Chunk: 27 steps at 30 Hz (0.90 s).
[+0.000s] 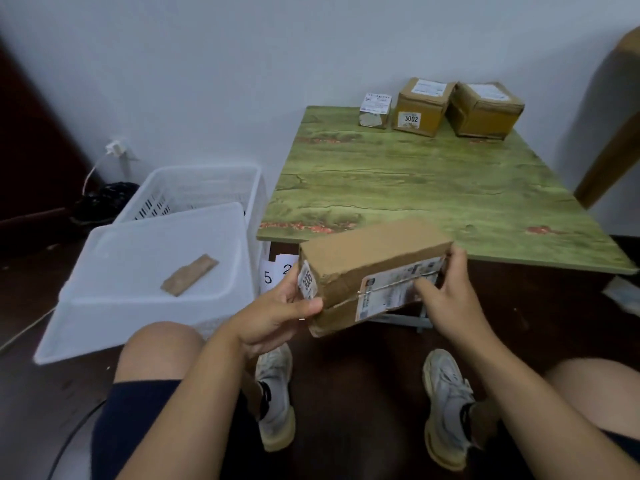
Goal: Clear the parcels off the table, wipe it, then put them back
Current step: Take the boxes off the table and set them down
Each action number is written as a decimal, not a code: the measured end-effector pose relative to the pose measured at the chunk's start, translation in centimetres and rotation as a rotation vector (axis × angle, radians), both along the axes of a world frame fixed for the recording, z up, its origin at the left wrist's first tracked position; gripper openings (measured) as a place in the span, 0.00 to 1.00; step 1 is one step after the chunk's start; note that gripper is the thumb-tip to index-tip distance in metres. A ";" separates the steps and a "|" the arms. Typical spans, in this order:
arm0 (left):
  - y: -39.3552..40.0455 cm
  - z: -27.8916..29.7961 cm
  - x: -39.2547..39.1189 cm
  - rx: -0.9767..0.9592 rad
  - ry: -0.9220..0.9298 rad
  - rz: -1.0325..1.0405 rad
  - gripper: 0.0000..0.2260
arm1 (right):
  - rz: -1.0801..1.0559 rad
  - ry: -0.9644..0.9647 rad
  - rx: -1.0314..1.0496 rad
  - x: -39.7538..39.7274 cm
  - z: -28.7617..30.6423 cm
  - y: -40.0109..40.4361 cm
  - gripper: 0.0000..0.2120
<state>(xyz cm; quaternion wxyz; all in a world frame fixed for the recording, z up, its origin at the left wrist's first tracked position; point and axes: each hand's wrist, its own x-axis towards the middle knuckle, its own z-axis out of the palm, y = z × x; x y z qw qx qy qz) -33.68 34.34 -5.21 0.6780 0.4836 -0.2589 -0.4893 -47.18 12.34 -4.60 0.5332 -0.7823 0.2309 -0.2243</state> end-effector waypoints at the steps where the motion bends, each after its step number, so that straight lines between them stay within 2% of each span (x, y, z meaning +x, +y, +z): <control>1: 0.0 -0.7 -0.2 0.039 0.032 0.006 0.46 | -0.017 0.026 0.041 0.2 -0.4 -0.2 0.17; 5: 0.6 -4.4 -0.8 0.210 0.058 -0.128 0.45 | -0.035 0.056 0.148 0.5 -1.7 -0.7 0.08; 7: 0.9 -6.3 -1.5 0.327 0.001 -0.202 0.42 | -0.001 0.081 0.177 0.3 -2.8 -0.4 0.07; 9: 0.6 -7.5 -2.2 0.435 -0.043 -0.187 0.39 | 0.003 0.132 0.238 0.8 -4.4 -0.6 0.12; 11: -0.1 -8.1 -2.4 0.512 -0.033 -0.101 0.38 | -0.061 0.236 0.274 1.6 -5.8 -1.2 0.18; 14: -1.7 -9.1 -2.0 0.626 0.048 0.162 0.31 | -0.122 0.410 0.171 2.3 -8.4 -2.5 0.15; 17: -3.0 -11.6 -1.5 0.727 0.090 0.402 0.17 | -0.052 0.538 0.177 2.3 -11.5 -3.5 0.11; 19: -3.6 -14.1 -1.1 0.807 0.023 0.487 0.12 | 0.004 0.568 0.241 2.5 -13.3 -3.5 0.15; 20: -3.9 -15.3 -0.9 0.834 0.002 0.524 0.12 | 0.005 0.591 0.257 2.7 -14.4 -3.5 0.17; 24: -4.9 -18.6 -0.2 0.931 -0.004 0.673 0.13 | -0.130 0.614 0.385 3.0 -18.6 -2.7 0.12; 27: -5.9 -20.3 0.1 1.016 0.083 0.691 0.16 | -0.156 0.665 0.456 2.7 -22.7 -2.2 0.14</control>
